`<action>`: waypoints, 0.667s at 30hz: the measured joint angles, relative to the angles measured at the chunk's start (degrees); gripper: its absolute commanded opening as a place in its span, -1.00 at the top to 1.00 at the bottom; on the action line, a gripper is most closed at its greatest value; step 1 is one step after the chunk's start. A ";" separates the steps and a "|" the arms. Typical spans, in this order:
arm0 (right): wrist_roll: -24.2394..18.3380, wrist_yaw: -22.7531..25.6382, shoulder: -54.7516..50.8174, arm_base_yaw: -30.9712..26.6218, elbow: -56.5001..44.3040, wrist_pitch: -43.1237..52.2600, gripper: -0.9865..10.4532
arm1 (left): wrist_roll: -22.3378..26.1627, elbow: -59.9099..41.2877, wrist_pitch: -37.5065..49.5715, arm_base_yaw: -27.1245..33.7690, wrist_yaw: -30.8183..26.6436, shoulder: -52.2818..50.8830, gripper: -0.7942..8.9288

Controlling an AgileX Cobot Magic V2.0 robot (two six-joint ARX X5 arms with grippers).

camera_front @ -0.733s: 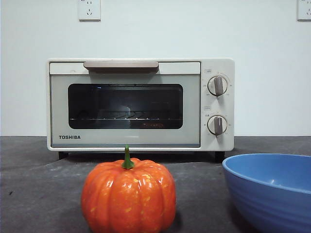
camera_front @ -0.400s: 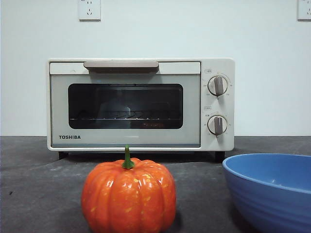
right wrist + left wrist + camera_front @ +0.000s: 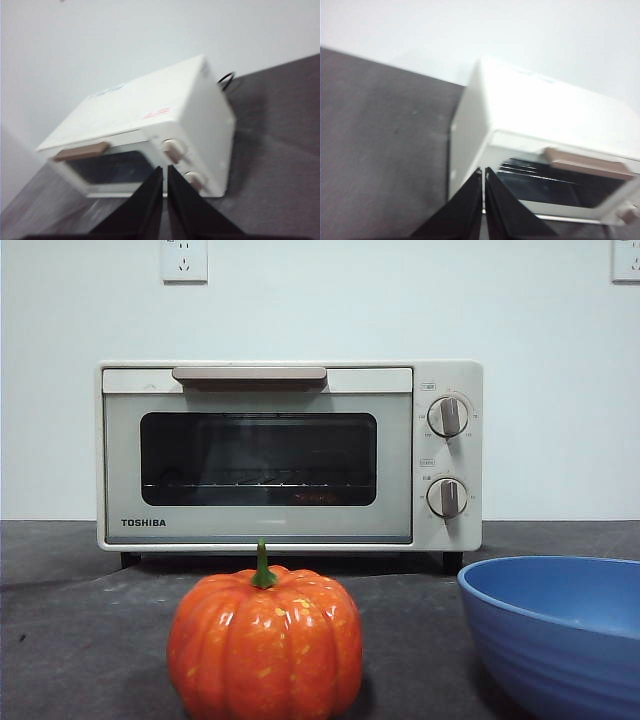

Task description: Place pumpkin in the steamer

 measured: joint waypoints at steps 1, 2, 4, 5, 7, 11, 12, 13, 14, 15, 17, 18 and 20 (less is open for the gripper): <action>-0.50 -1.16 1.31 0.00 1.60 -0.83 0.81 | 0.74 2.34 -1.42 -0.81 0.31 1.51 0.81; -0.94 -2.34 2.60 0.02 3.17 -1.40 0.81 | 1.40 4.76 -2.97 -1.64 0.68 3.04 0.81; -2.12 -5.16 5.33 0.33 6.86 -2.40 0.81 | 2.91 10.34 -6.43 -3.65 2.32 6.51 0.81; -2.56 -6.40 6.43 0.59 8.44 -2.86 0.81 | 3.52 12.70 -7.93 -4.55 3.23 7.87 0.81; -3.69 -9.42 8.87 1.62 12.11 -4.63 0.81 | 4.87 17.84 -11.72 -6.71 5.44 10.91 0.81; -6.75 -14.43 13.27 4.59 18.75 -9.79 0.81 | 8.90 26.29 -19.54 -10.38 9.31 15.45 0.81; -8.09 -15.89 14.69 5.66 20.65 -11.82 0.81 | 10.34 28.96 -22.69 -11.26 11.04 16.76 0.81; -9.20 -16.98 15.74 6.47 21.99 -13.57 0.81 | 11.52 30.84 -25.07 -11.82 12.52 17.73 0.81; -10.45 -17.88 16.83 7.26 23.26 -15.30 0.81 | 12.81 32.57 -27.54 -12.35 14.03 18.62 0.81; -12.11 -18.47 18.01 8.22 24.59 -17.49 0.81 | 14.58 34.16 -30.32 -12.98 15.67 19.52 0.81; -15.26 -18.60 19.78 9.99 26.40 -21.05 0.81 | 17.64 35.23 -33.55 -14.23 17.40 20.26 0.81; -16.94 -18.60 20.52 10.95 26.91 -22.56 0.81 | 18.93 35.23 -34.58 -14.91 18.05 20.35 0.81; -19.91 -18.47 21.09 12.66 27.06 -24.52 0.81 | 20.70 35.23 -36.15 -15.91 19.74 20.37 0.81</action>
